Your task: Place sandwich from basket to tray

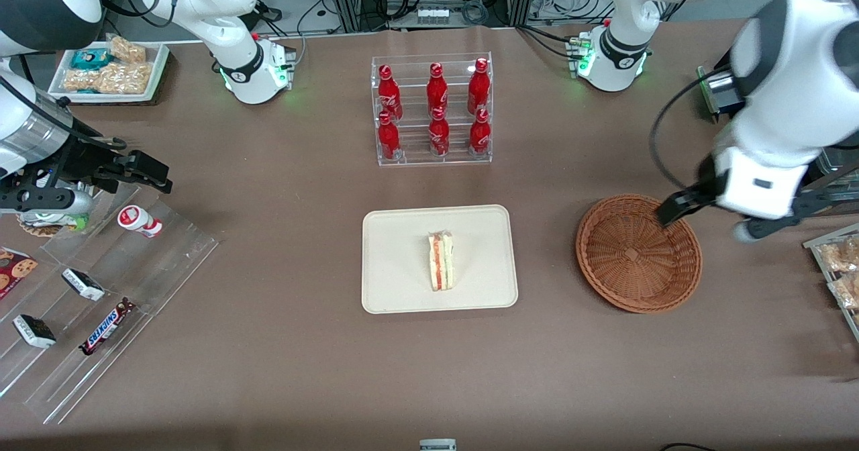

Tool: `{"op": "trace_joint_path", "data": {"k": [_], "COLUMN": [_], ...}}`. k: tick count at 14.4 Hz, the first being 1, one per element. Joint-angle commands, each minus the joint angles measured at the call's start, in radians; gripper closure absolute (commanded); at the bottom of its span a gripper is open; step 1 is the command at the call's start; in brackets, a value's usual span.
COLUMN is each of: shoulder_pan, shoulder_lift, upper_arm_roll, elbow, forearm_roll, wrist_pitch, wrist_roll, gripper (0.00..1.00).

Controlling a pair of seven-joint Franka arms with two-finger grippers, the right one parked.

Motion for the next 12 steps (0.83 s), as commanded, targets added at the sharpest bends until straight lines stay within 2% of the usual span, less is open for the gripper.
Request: {"op": "trace_joint_path", "data": {"k": [1, 3, 4, 5, 9, 12], "shoulder_pan": [0.082, 0.09, 0.09, 0.09, 0.118, 0.136], "shoulder_lift": [-0.116, -0.121, -0.113, -0.096, -0.011, -0.012], "upper_arm_roll": [-0.018, 0.009, 0.032, 0.034, 0.034, 0.035], "elbow": [-0.099, -0.073, -0.055, -0.032, 0.082, 0.097], "forearm_roll": [-0.021, -0.021, -0.02, -0.002, -0.006, -0.032], "wrist_pitch": [-0.096, -0.15, -0.155, -0.158, -0.155, -0.149], "wrist_roll": [0.222, 0.352, 0.365, 0.359, 0.446, 0.511], "gripper": [0.0, 0.0, 0.0, 0.0, 0.0, 0.0]}}
